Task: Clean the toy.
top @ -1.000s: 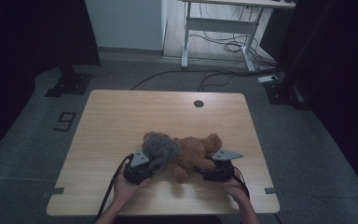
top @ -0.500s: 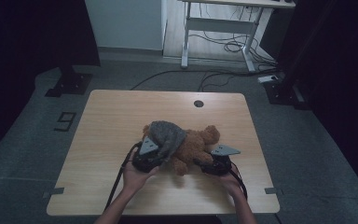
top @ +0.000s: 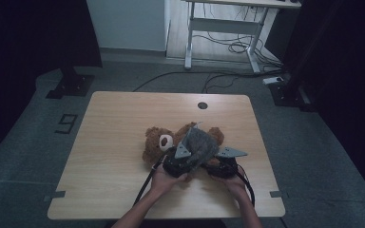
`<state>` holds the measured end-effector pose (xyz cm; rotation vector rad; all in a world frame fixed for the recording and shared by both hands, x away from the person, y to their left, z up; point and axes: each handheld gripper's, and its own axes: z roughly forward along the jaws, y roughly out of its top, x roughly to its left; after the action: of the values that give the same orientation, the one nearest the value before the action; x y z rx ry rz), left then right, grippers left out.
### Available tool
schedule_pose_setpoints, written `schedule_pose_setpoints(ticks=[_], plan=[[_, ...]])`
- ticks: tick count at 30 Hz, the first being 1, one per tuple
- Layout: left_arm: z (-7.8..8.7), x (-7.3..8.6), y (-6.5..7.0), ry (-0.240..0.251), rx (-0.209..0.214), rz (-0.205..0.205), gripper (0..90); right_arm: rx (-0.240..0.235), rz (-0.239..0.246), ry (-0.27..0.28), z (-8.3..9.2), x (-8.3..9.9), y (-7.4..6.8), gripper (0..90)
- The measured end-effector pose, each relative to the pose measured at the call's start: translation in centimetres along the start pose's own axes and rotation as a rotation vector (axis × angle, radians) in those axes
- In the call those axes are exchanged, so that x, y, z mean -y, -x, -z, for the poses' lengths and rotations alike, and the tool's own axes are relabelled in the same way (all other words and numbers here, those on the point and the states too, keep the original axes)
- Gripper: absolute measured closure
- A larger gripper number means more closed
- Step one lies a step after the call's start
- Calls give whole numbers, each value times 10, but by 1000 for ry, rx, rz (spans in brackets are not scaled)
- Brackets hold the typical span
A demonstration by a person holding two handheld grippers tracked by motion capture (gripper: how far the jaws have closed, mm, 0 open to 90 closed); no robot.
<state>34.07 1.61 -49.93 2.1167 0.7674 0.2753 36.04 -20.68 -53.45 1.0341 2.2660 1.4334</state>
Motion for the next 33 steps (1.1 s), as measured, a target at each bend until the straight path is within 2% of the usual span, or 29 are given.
schedule_pose_setpoints(ticks=[5, 10, 12, 15, 18, 21, 23, 25, 28, 33], plan=[[1, 22, -5, -29, 12, 24, 775, 2, 7, -4, -1, 2, 0, 526], [9, 27, -9, -47, 11, 32, 773, -8, 17, -3, -1, 4, 1, 526], [17, 25, -12, -41, -16, 29, 773, -11, 21, -1, 0, 4, 1, 535], [36, 21, -21, 10, -75, 42, 773, -12, 25, -1, 0, 4, 2, 538], [57, 9, -30, 91, -87, 57, 773, -16, 29, 1, 0, 5, 2, 539], [66, -7, -34, 121, -106, 48, 772, -15, 29, 3, 0, 5, 2, 540], [64, -16, -35, 118, -111, 41, 772, -15, 31, 2, 0, 5, 2, 539], [54, -19, -37, 93, -110, 45, 771, -15, 31, 2, 0, 5, 2, 540], [38, -15, -39, 51, -110, 52, 771, -16, 32, 2, 0, 5, 2, 540], [33, -5, -41, 55, -112, 71, 772, -21, 38, -2, 0, 5, 2, 541]])
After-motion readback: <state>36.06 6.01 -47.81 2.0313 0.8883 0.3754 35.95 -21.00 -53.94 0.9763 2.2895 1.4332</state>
